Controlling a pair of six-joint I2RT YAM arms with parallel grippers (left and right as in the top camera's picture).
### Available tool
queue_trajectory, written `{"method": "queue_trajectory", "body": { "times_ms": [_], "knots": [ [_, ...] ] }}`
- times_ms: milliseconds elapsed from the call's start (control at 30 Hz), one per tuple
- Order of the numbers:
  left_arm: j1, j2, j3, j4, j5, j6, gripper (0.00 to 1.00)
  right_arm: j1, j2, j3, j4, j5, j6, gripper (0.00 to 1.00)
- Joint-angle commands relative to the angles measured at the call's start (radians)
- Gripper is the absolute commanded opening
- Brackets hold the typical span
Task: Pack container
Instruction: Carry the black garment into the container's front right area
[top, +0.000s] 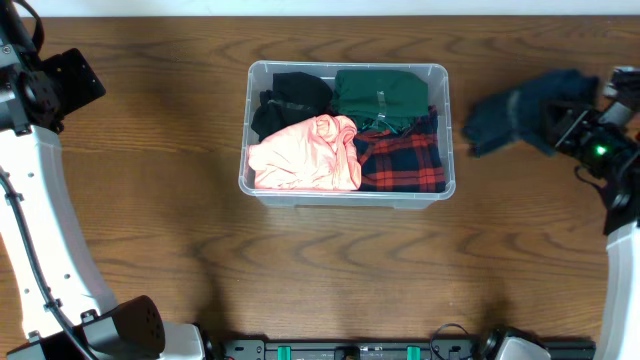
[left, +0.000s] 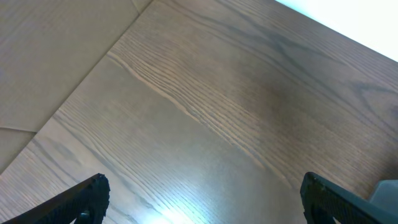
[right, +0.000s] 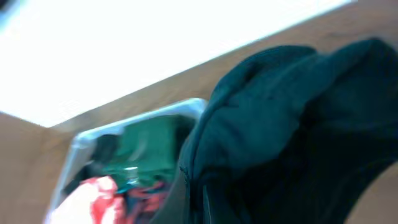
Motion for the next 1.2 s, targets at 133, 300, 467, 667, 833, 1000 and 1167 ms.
{"method": "queue_trajectory", "body": {
  "times_ms": [133,300,467,667,833,1000,1167],
  "knots": [
    [0.005,-0.003,-0.004,-0.003,-0.008,-0.009,0.98,0.115,-0.102,0.015,0.083,-0.077,0.123,0.01],
    [0.005,-0.003,-0.004,-0.003,-0.008,-0.009,0.98,0.253,-0.081,0.014,0.093,-0.083,0.143,0.01],
    [0.005,-0.003,-0.004,-0.003,-0.008,-0.009,0.98,0.417,-0.018,0.014,0.153,-0.037,0.195,0.01],
    [0.005,-0.003,-0.004,-0.003,-0.008,-0.009,0.98,0.558,0.050,0.014,0.217,0.075,0.278,0.01],
    [0.005,-0.003,-0.004,-0.003,-0.008,-0.009,0.98,0.641,0.074,0.011,0.156,0.257,0.293,0.01],
    [0.005,-0.003,-0.004,-0.003,-0.008,-0.009,0.98,0.665,0.106,-0.007,0.112,0.309,0.260,0.01],
    [0.005,-0.003,-0.004,-0.003,-0.008,-0.009,0.98,0.665,0.174,-0.011,0.027,0.354,0.189,0.01]
  ]
}}
